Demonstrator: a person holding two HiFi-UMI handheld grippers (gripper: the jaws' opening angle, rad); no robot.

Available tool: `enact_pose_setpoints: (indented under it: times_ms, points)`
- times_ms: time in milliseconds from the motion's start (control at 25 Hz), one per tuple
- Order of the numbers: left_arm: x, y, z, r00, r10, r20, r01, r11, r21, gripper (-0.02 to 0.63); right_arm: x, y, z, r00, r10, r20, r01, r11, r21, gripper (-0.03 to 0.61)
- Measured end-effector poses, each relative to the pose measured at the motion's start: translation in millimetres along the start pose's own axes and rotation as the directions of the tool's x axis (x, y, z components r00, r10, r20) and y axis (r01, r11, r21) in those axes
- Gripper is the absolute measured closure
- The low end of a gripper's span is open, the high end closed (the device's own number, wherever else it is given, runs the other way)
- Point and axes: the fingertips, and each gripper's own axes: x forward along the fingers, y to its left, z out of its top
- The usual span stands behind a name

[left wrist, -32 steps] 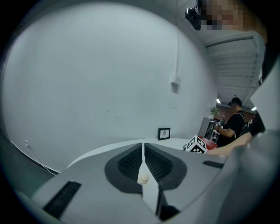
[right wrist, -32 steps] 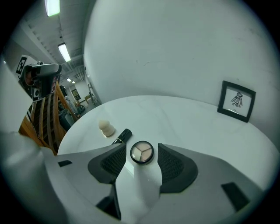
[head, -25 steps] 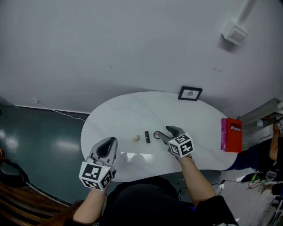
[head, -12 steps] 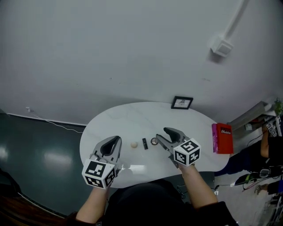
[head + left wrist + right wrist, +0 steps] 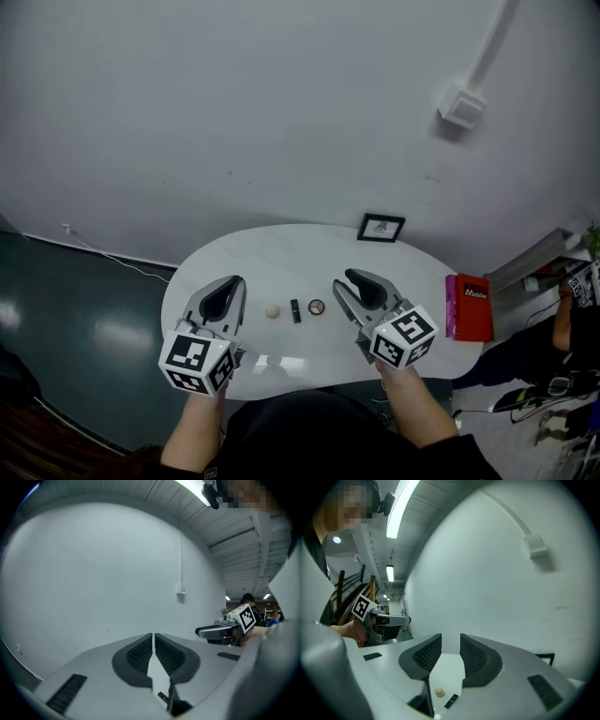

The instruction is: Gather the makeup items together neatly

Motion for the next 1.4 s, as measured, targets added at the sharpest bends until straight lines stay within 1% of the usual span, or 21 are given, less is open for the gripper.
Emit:
enact_pose_setpoints:
  times_ms: [160,240,360,520,680,760,920,1120,1240,1400]
  points:
    - [11,-25,25,0.999,0.004,0.044,-0.004,1.000,0.000,0.588,-31,-18,34,0.997,0.015,0.074,-0.012,0.999,-0.047,0.477]
    - [14,-36,35,0.998,0.006,0.059,-0.007,1.000,0.022,0.588,-46,-29,49,0.994,0.008,0.109,-0.001,0.998,-0.063,0.508]
    - [20,-47,46,0.998,0.019,0.061,-0.023,0.998,0.062,0.588,-68,-42,66,0.987,0.010,0.163,0.002,0.997,-0.073,0.531]
    - [28,-46,62,0.996,0.049,0.078,-0.054,0.996,0.068,0.588,-83,-55,83,0.972,0.036,0.230,-0.008,0.992,-0.124,0.538]
    - [33,-40,72,0.991,0.093,0.095,-0.101,0.990,0.093,0.588,-84,-69,93,0.960,0.019,0.280,0.019,0.991,-0.132,0.543]
    - [34,-40,76,0.989,0.104,0.104,-0.114,0.988,0.104,0.588,-82,-73,94,0.954,0.013,0.298,0.024,0.993,-0.118,0.543]
    - [45,-41,69,0.990,0.105,0.090,-0.116,0.985,0.127,0.588,-80,-79,93,0.955,-0.010,0.295,0.047,0.992,-0.118,0.545]
    - [48,-41,59,0.992,0.108,0.068,-0.116,0.985,0.126,0.588,-80,-87,85,0.959,-0.021,0.282,0.050,0.994,-0.096,0.545]
    - [46,-38,59,0.991,0.115,0.072,-0.123,0.985,0.120,0.588,-80,-87,83,0.963,-0.029,0.270,0.063,0.991,-0.120,0.545]
    - [42,-39,58,0.991,0.115,0.074,-0.123,0.986,0.115,0.588,-80,-81,82,0.965,-0.017,0.263,0.054,0.989,-0.134,0.545]
